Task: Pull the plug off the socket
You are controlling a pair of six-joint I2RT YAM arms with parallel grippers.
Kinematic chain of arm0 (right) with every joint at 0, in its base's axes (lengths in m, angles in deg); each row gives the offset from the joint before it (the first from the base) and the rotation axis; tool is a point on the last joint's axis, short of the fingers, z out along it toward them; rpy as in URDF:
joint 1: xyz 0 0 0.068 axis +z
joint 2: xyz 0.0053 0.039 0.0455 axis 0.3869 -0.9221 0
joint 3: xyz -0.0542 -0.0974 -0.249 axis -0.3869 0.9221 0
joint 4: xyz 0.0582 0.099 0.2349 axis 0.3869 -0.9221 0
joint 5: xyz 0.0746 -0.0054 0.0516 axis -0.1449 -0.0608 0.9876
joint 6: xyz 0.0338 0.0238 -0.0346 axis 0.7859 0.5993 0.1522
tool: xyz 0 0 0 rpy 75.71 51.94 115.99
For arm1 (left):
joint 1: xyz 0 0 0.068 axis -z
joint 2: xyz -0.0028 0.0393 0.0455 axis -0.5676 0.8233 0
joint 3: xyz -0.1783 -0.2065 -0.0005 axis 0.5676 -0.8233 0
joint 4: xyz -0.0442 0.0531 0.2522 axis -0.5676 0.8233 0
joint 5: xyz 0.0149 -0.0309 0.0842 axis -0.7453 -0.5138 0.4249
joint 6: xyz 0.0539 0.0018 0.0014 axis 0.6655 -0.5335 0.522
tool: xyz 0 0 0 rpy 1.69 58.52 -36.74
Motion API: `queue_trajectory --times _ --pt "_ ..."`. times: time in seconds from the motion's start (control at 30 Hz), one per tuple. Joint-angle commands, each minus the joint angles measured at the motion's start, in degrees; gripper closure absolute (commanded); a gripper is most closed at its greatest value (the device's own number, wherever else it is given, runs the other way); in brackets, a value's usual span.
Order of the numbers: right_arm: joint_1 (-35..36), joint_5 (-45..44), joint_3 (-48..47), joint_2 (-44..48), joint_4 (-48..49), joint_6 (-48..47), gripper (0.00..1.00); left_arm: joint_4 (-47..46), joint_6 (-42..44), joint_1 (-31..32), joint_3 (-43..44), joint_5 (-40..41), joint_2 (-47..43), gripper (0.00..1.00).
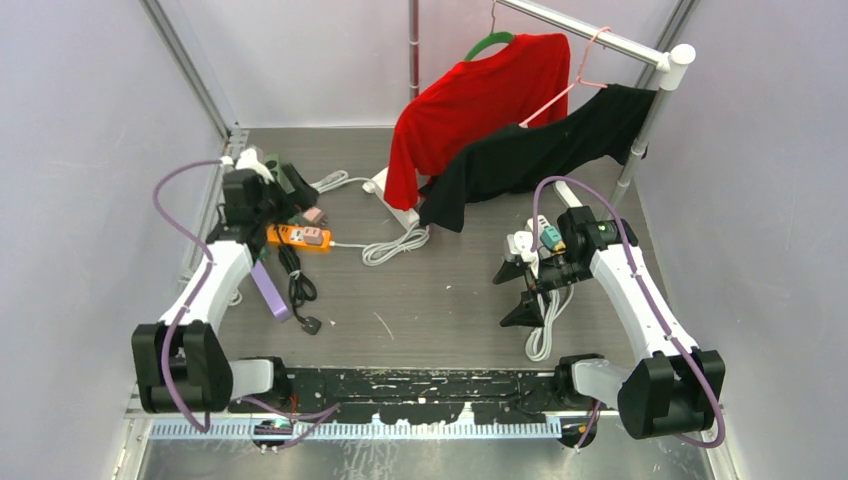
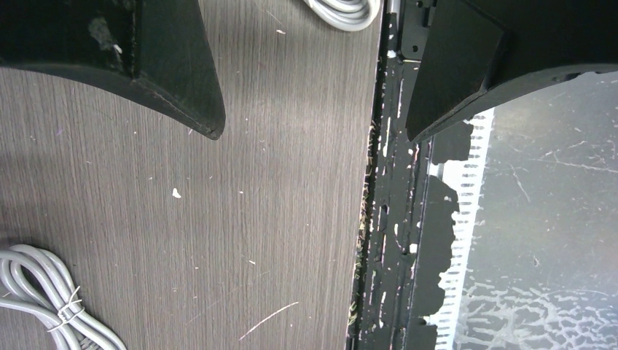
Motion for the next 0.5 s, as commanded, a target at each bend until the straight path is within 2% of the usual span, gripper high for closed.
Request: queue_trajectory --times 0.0,0.07,0.17,0.47 --pt "-0.17 1.61 -0.82 0.78 -1.0 -1.71 0.0 -5.26 -1.1 7.19 -7.6 1.39 -5.16 0.01" --pt "-0.13 1.69 -0.77 0.69 -0.92 -1.67 0.0 -5.94 0.54 9.31 -10.68 5.42 -5.62 0.0" --pt "-0.12 1.67 -0.71 0.58 -0.96 -1.75 0.0 -8.72 0.95 9.6 -14.04 7.19 -4.55 0.0" --pt "-0.17 1.55 -0.59 0.39 -0.77 -1.81 0.0 -9.26 4.49 9.6 -12.95 11.34 -1.42 0.01"
